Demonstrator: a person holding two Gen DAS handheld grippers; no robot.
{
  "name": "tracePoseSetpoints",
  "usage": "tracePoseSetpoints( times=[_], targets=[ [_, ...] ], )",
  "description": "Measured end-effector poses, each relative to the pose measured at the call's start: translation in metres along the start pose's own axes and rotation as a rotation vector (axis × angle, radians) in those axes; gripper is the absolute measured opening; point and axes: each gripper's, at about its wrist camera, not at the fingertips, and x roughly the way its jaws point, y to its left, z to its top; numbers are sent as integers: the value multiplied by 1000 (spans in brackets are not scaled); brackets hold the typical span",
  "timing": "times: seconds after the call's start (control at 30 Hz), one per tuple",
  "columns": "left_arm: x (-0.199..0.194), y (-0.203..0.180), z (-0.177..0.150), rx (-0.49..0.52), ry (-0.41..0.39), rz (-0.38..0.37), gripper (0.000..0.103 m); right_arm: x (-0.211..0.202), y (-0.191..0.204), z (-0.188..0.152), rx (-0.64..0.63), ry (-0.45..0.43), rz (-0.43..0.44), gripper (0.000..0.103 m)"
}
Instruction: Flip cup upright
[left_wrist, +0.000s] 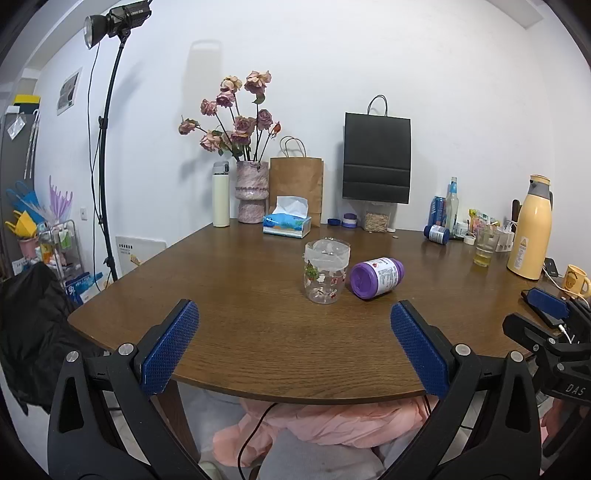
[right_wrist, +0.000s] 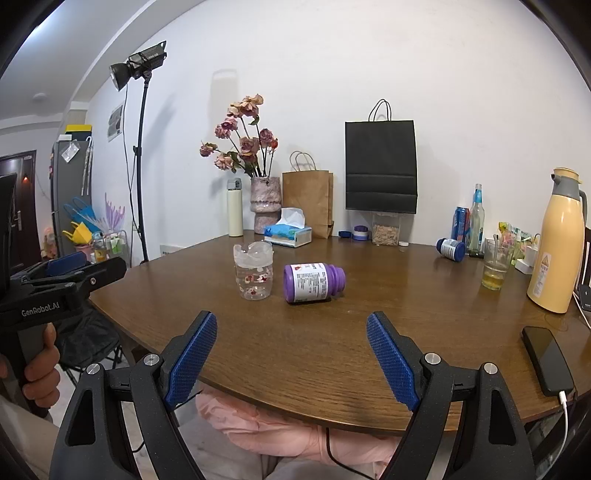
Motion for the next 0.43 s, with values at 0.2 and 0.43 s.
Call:
tracePoseSetpoints(
  times=[0.2, 0.43],
  targets=[
    [0, -1, -1, 1, -1, -1, 103, 0, 0, 0, 0, 2, 1, 88],
    [0, -1, -2, -4, -5, 4, 103, 2, 1, -2, -1, 5, 5, 88]
  ],
)
